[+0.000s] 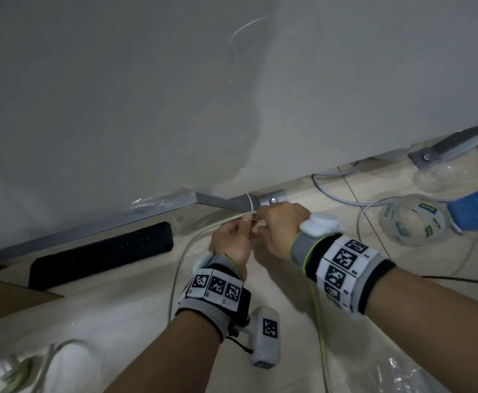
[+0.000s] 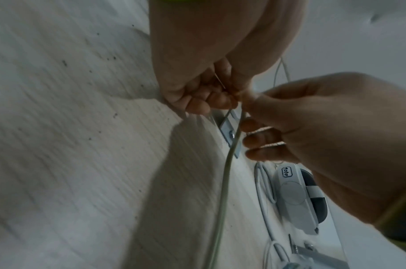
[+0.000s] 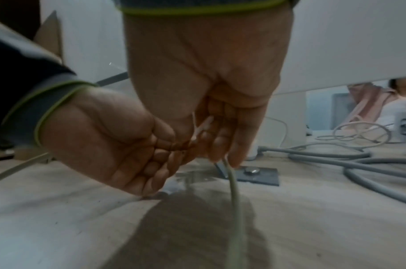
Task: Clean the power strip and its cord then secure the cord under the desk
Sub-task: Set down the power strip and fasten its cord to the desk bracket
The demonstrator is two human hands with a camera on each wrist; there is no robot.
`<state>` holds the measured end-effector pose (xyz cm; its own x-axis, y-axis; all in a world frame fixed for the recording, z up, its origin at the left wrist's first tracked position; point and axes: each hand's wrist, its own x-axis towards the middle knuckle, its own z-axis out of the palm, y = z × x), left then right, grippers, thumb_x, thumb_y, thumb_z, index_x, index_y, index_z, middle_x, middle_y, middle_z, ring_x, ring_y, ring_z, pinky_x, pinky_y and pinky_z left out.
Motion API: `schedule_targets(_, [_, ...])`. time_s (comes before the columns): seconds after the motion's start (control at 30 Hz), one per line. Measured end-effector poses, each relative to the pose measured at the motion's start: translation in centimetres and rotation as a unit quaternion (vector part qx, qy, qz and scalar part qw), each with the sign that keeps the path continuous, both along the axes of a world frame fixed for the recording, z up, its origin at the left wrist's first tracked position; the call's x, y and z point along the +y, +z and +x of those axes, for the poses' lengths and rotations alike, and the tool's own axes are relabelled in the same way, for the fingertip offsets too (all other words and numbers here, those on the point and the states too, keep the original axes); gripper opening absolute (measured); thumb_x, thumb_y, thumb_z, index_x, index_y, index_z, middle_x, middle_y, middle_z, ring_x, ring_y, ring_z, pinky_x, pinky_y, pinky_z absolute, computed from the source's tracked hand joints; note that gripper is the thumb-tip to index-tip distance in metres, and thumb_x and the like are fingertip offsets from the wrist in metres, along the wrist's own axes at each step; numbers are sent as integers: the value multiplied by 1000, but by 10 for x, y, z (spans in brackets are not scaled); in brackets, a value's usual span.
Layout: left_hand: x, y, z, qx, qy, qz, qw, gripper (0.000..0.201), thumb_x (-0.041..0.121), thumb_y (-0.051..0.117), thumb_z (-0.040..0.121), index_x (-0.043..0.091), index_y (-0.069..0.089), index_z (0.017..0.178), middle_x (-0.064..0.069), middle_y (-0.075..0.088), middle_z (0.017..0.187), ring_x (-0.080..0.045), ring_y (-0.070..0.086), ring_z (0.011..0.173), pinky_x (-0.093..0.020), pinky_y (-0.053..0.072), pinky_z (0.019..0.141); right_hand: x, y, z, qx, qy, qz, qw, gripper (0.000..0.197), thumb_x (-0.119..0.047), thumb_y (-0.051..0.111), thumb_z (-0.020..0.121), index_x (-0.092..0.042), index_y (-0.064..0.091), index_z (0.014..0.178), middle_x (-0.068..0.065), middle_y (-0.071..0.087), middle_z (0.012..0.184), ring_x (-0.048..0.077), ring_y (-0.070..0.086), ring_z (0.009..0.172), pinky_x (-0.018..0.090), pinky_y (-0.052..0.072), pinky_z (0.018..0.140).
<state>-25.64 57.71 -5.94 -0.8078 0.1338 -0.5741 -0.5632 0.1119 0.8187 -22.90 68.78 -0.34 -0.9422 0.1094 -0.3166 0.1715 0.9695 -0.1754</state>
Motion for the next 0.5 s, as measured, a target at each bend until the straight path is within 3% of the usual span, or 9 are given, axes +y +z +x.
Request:
schedule_targets(0.07, [-3,4,2,-3,9,5,1000,33,33,57,93,3,71,92,-3,68,68,-15,55,55,-28,44,56,-7,-5,-7,-45,-5,2,999,23,-23,52,90,-23,60,112,8,61,104,29,61,90,30,39,63])
schedule_targets(0.17, [-20,12,6,-17,105,19,994,40,46,54,91,8,59,104,-4,70,85,-15,55,57,-29,45,53,-4,-2,-3,-44,-32,11,998,25,-15,52,87,-20,55,111,7,54,92,29,52,73,30,38,61])
schedule_targets(0.27, [-41,25,11,-12,202,65,977,27,40,49,96,14,56,97,-5,62,81,-14,52,55,-27,45,52,-5,4,5,-46,-36,12,998,30,-13,49,85,-18,42,114,6,48,86,28,48,70,32,42,63])
schedule_targets(0.33, [-44,43,17,49,190,70,978,19,28,50,97,16,58,85,-3,61,76,-13,51,53,-24,44,51,-9,8,10,-39,-40,6,998,32,-13,45,87,-17,38,118,8,53,90,29,50,71,34,45,65])
schedule_targets(0.4, [-42,55,14,109,168,51,978,15,23,54,95,16,61,83,-1,66,77,-13,54,55,-23,46,52,-11,7,10,-40,-47,2,998,33,-13,43,89,-18,38,121,11,57,95,30,54,76,35,47,67])
schedule_targets(0.5, [-49,58,8,64,197,2,978,29,41,59,89,13,63,94,-2,67,86,-17,59,67,-31,50,59,-13,7,10,-38,-50,14,998,34,-18,44,92,-18,39,125,13,60,105,33,60,88,35,46,69])
